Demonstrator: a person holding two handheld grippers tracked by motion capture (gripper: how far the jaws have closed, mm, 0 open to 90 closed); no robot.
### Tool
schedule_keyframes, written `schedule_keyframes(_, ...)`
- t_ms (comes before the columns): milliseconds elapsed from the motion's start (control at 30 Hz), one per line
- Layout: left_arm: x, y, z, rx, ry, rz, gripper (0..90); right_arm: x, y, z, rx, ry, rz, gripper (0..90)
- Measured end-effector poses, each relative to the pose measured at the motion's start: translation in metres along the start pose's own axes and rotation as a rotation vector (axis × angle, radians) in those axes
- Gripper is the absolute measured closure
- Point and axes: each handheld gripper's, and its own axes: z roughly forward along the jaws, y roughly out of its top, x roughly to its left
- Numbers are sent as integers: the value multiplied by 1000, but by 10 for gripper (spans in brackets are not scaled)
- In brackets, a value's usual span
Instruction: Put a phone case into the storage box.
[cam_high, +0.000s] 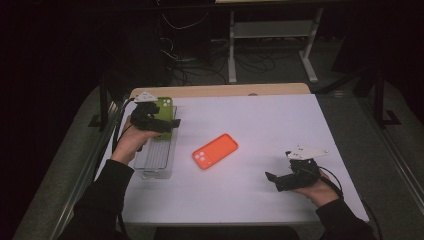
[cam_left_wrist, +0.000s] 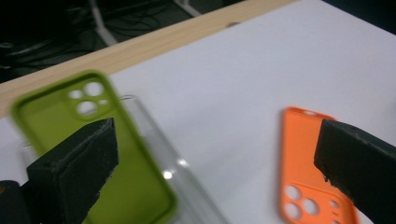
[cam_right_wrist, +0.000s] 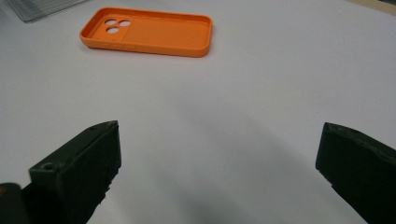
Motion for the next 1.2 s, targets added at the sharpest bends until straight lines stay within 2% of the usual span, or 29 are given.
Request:
schedule_keyframes(33,-5,-1,0,0,-17,-5,0,-1,0,-1,-5,-1,-10,0)
schedule_keyframes(167,-21,-1,2,9,-77,41,0,-1,1,-3,-14,-4,-7,0)
schedule_keyframes(333,-40,-2,8,20,-129,71,0,-1,2,-2,-20,-2,-17,0)
schedule_keyframes(400,-46,-3,10,21,-141,89,0,-2,2,-1,-23,1,-25,0)
schedule_keyframes(467,-53,-4,13,19,-157,83,0,-1,2,0,-18,5,-19,0)
schedule_keyframes(533,-60,-4,16,13,-166,96,5,-1,2,0,-17,9,-25,0)
schedule_keyframes(600,-65,-4,20,20,-182,99,39,-2,2,0,-18,10,-21,0)
schedule_keyframes(700,-73,-4,27,32,-181,118,80,-2,2,0,-16,11,-21,0)
schedule_keyframes(767,-77,-3,32,41,-183,112,110,-2,3,1,-15,12,-23,0)
schedule_keyframes(867,-83,-1,39,40,-178,118,190,-1,4,2,-15,15,-30,0)
schedule_keyframes(933,-85,0,45,38,-173,122,283,0,4,2,-10,18,-23,0)
schedule_keyframes(1033,-87,1,57,61,-181,112,443,0,3,1,-8,21,-20,0)
schedule_keyframes(1067,-87,1,61,71,-177,124,487,0,3,1,-7,21,-17,0)
schedule_keyframes(1133,-89,1,72,90,-178,93,583,-1,3,0,-7,22,-13,0)
schedule_keyframes(1167,-90,1,76,104,-172,89,631,-1,3,0,-10,22,-15,0)
schedule_keyframes(1200,-90,1,81,116,-153,105,680,-1,3,0,-10,23,-16,0)
